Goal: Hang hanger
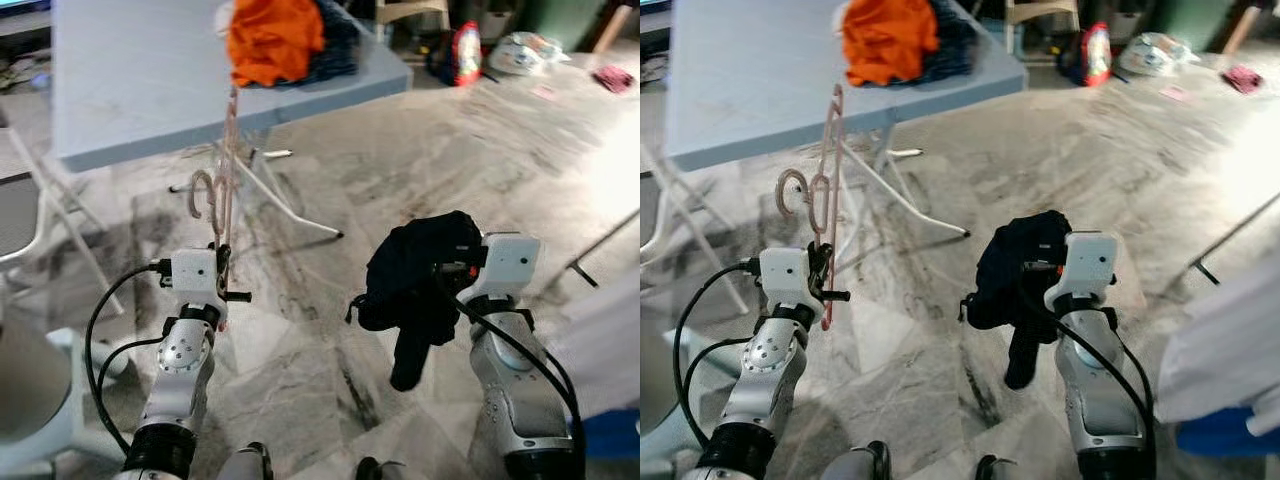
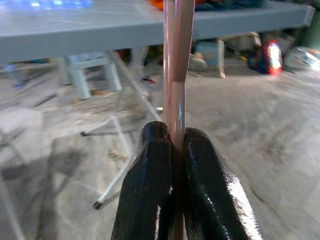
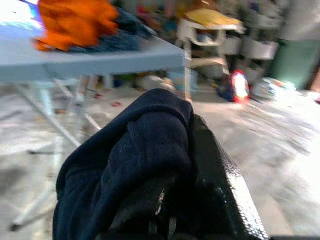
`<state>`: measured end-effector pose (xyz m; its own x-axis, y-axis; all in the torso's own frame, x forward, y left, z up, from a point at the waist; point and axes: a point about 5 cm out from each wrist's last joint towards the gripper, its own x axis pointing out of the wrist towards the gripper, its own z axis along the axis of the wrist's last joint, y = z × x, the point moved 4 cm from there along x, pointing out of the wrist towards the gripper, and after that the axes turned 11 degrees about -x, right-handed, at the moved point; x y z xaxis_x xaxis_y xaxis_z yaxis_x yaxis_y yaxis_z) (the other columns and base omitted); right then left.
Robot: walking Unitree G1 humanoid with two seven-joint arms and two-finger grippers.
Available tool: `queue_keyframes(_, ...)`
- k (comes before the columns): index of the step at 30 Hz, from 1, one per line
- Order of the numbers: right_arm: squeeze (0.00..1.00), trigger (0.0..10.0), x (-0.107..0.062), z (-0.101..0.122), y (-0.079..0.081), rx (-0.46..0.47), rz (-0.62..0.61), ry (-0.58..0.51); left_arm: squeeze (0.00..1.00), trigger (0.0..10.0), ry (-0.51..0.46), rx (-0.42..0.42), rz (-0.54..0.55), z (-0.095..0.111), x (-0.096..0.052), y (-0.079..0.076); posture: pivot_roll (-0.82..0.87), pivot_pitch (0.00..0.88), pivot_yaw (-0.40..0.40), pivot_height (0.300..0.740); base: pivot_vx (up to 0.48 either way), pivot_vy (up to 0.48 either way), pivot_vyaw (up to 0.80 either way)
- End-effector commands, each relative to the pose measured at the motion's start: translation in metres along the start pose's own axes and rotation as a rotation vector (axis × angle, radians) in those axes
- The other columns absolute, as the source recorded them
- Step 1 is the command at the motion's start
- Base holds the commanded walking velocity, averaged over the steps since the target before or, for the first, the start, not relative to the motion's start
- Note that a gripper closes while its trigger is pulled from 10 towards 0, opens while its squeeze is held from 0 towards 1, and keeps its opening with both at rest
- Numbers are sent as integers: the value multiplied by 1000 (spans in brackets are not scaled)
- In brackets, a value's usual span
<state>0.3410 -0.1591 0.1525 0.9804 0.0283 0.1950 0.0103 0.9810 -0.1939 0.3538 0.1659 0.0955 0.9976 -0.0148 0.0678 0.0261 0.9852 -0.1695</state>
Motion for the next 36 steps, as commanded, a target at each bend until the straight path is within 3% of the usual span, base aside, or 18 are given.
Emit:
queue_keyframes(1,0,10000,2,8,1,6,10,-33,0,10000,-7,-4,-11,3,-1,-2,38,74,-2,740,0,0,769)
queue_keyframes(13,0,10000,12,8,8,53,20,-45,0,10000,-19,7,-15,15,8,1,89,5,17,740,62,0,108)
queue_keyframes(24,0,10000,2,-5,5,69,9,-2,0,10000,9,-7,-18,8,0,-1,111,7,10,740,301,0,0)
queue_keyframes(31,0,10000,4,-17,33,122,98,44,0,10000,7,-2,31,9,-1,13,205,0,-35,740,206,0,0)
queue_keyframes(36,0,10000,14,-11,39,106,125,15,0,10000,-12,11,65,10,-9,19,225,3,-49,740,260,0,0)
